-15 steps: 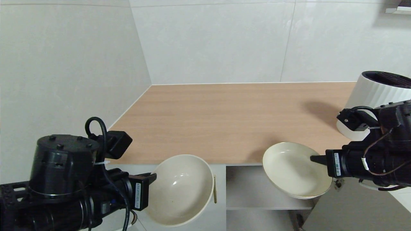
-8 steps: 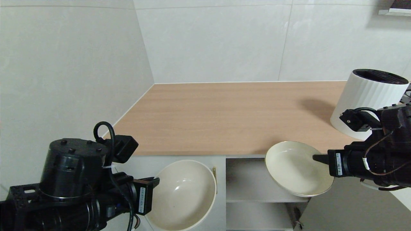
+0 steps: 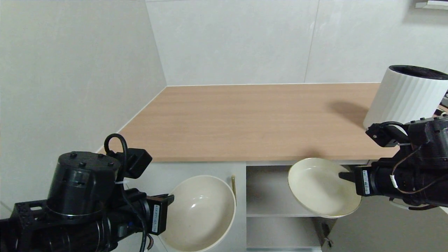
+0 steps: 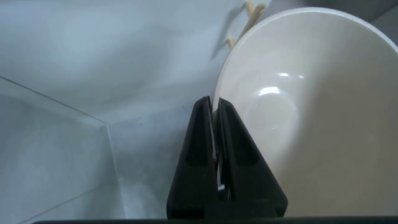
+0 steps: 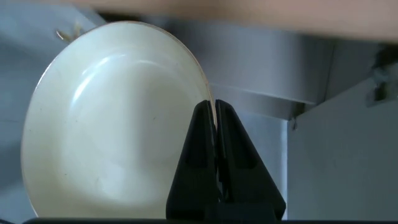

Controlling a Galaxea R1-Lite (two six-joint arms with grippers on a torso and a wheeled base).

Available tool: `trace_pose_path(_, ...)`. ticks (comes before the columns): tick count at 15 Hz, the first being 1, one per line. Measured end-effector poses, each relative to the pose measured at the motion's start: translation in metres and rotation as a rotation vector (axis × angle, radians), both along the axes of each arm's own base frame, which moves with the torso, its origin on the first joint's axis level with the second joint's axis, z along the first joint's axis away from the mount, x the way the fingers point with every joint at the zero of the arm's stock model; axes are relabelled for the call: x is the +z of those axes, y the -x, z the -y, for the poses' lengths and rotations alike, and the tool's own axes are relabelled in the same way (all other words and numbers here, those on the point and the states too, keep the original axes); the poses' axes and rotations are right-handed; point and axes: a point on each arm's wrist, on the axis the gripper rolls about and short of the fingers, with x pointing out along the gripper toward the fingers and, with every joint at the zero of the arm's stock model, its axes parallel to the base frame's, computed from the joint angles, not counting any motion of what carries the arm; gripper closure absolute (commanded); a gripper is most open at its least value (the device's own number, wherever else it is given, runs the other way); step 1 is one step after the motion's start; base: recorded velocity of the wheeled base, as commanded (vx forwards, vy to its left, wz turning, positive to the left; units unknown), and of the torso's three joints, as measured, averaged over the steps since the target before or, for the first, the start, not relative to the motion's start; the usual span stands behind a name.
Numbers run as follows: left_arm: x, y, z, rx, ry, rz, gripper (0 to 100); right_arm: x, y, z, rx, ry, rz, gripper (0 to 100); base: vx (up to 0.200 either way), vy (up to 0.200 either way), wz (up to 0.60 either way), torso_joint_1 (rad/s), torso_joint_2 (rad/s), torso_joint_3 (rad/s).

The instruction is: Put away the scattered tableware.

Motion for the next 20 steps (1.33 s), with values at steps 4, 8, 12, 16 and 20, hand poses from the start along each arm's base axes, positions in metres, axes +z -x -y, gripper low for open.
trace_pose_path(4,-0.001,-0.001,0.001,0.000,-0.004,-0.005,100,-0.010,0.005,-0.001,0.086,0.040,-0.005,100,0.000,0.000,0.00,-0.176,0.48,0.293)
trace_pose_path(8,-0.003,-0.002,0.001,0.000,-0.007,-0.010,100,-0.016,0.005,-0.004,0.102,0.047,-0.024,100,0.000,0.000,0.00,-0.162,0.47,0.303)
trace_pose_path(12,-0.003,-0.002,0.001,0.000,-0.008,-0.011,100,-0.026,0.000,-0.007,0.106,0.059,-0.060,100,0.000,0.000,0.00,-0.135,0.45,0.320)
trace_pose_path(16,-0.004,-0.002,0.001,0.000,-0.010,-0.014,100,-0.036,-0.008,-0.012,0.109,0.050,-0.031,100,0.000,0.000,0.00,-0.078,0.34,0.260)
trace_pose_path(20,-0.004,-0.002,0.001,0.000,-0.010,-0.014,100,-0.053,-0.011,-0.015,0.115,0.067,-0.075,100,0.000,0.000,0.00,-0.010,0.03,0.021)
